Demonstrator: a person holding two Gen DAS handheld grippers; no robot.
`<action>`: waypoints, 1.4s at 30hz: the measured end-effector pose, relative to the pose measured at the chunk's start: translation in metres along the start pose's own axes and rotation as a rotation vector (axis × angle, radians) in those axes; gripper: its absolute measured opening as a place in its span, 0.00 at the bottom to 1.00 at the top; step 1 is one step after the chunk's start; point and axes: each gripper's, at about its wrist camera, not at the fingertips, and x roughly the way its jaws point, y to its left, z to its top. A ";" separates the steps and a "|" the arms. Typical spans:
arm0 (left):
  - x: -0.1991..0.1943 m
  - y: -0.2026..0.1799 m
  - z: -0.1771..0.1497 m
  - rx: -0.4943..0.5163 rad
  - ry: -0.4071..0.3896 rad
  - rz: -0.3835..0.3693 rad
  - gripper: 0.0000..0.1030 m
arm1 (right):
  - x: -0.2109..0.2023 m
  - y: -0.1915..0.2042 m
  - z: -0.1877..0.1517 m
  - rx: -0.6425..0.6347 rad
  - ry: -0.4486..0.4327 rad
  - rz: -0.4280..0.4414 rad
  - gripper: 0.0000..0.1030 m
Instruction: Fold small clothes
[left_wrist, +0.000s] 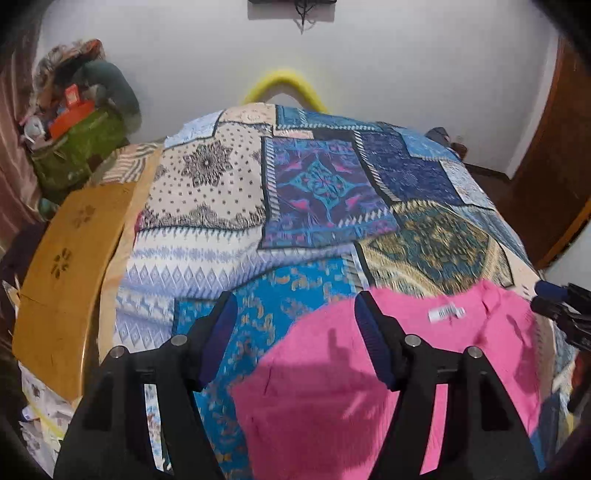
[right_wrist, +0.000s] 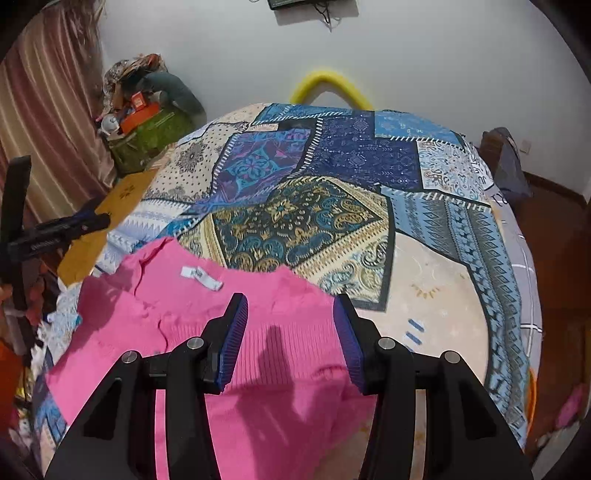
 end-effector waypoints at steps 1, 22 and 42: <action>-0.003 0.001 -0.006 0.010 0.013 -0.004 0.63 | -0.003 0.001 -0.005 -0.014 0.006 -0.001 0.43; -0.023 -0.065 -0.100 0.244 0.130 -0.071 0.70 | 0.037 0.069 -0.040 -0.182 0.182 0.100 0.53; 0.032 -0.049 -0.015 0.260 0.039 0.194 0.81 | 0.042 0.057 -0.019 -0.178 0.114 0.099 0.54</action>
